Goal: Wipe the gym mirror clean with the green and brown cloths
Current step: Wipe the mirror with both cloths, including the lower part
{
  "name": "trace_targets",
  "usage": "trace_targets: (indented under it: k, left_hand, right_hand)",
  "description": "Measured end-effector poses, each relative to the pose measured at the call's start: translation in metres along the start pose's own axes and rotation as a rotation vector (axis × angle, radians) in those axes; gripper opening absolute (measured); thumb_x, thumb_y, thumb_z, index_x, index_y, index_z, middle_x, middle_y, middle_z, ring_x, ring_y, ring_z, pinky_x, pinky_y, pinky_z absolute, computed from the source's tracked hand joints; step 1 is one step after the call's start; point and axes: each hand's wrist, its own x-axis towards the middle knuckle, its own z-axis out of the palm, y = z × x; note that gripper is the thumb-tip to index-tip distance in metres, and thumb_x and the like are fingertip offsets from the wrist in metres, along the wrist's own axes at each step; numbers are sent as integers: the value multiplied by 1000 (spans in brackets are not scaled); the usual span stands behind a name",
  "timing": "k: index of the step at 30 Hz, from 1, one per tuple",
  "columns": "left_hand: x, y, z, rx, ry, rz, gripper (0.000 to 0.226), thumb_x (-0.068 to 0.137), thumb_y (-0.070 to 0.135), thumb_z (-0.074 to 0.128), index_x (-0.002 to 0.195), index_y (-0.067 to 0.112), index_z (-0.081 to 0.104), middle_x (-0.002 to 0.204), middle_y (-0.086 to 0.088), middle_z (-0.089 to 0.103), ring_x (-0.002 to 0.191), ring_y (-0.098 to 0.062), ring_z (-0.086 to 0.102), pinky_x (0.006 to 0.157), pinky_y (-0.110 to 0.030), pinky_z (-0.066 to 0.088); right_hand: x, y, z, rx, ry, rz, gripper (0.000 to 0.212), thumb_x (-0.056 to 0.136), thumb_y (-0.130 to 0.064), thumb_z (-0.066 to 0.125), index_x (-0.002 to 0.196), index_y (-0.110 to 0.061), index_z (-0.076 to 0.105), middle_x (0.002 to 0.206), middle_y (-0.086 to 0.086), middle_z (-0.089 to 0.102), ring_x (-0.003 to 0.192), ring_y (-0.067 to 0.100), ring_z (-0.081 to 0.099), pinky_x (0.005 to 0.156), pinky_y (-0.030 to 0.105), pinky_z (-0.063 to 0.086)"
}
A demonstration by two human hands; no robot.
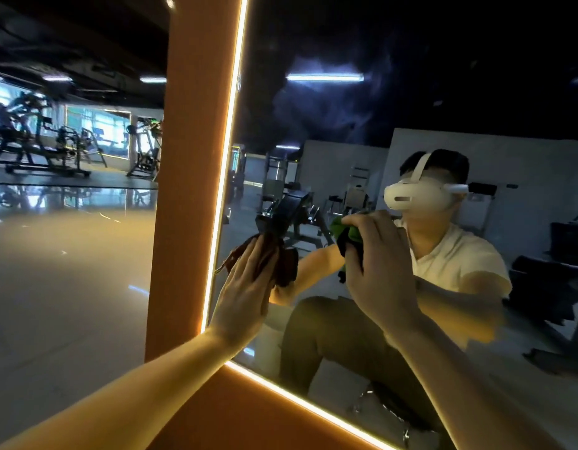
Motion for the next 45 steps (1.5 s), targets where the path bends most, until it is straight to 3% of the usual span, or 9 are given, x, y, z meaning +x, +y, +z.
trace_targets:
  k: [5,13,21,24,29,34,39,42,45]
  left_hand:
    - [118,17,-13,0,69,176,52,114,33,33,158,7,32,165,-21,30,155,-38,26,119,-63,33]
    - [260,66,-19,-19,160,250,56,100,18,46,155,5,43,164,-20,32,153,-36,29,123,-54,29]
    - [225,15,-32,467,-349,894,82,94,36,56,161,21,10,171,-13,15,159,-33,6,127,-55,19]
    - [310,8,-53,458,-202,735,66,94,45,31,153,18,19,168,-17,24,158,-40,11,125,-58,22]
    - [382,10,-63,11,334,182,53,101,24,44,154,21,47,167,-15,30,156,-36,23,123,-57,25]
    - [265,26,-17,-10,174,422,59,98,15,56,155,9,43,166,-17,30,157,-33,22,123,-58,27]
    - [213,-19,-35,206,-144,680,59,103,32,55,159,26,37,171,-9,16,160,-28,6,129,-53,15]
    - [267,-34,-57,199,-36,547,55,103,35,49,157,23,41,170,-13,21,158,-33,15,126,-57,21]
    - [339,-21,-74,64,198,156,60,101,38,35,158,19,40,168,-13,28,156,-35,22,123,-56,25]
  right_hand:
    - [38,18,-16,-15,63,-17,27,97,-16,52,124,-16,55,115,7,59,105,26,58,88,47,50]
    - [88,48,-51,-102,347,48,31,93,-13,50,122,-9,58,115,15,60,100,30,57,88,39,41]
    - [110,53,-56,-107,365,31,30,94,-14,50,123,-9,58,112,12,61,96,25,55,83,35,39]
    - [120,49,-50,-104,301,-18,31,93,-15,49,124,-12,56,112,11,60,96,26,56,82,43,45]
    - [126,53,-44,-140,325,-48,31,94,-19,49,124,-17,53,113,11,60,94,24,54,79,37,42]
    - [131,50,-36,-111,384,4,31,95,-19,48,125,-14,55,113,10,60,99,22,53,83,35,41]
    - [132,41,-27,-111,309,-2,29,98,-23,45,127,-18,50,115,10,59,103,27,56,87,51,48]
    - [124,39,-23,-145,272,-89,28,95,-20,46,123,-18,49,112,12,59,99,26,55,82,48,48]
    - [117,35,-17,-183,267,-129,29,94,-17,47,122,-16,50,112,13,59,99,24,53,82,38,43]
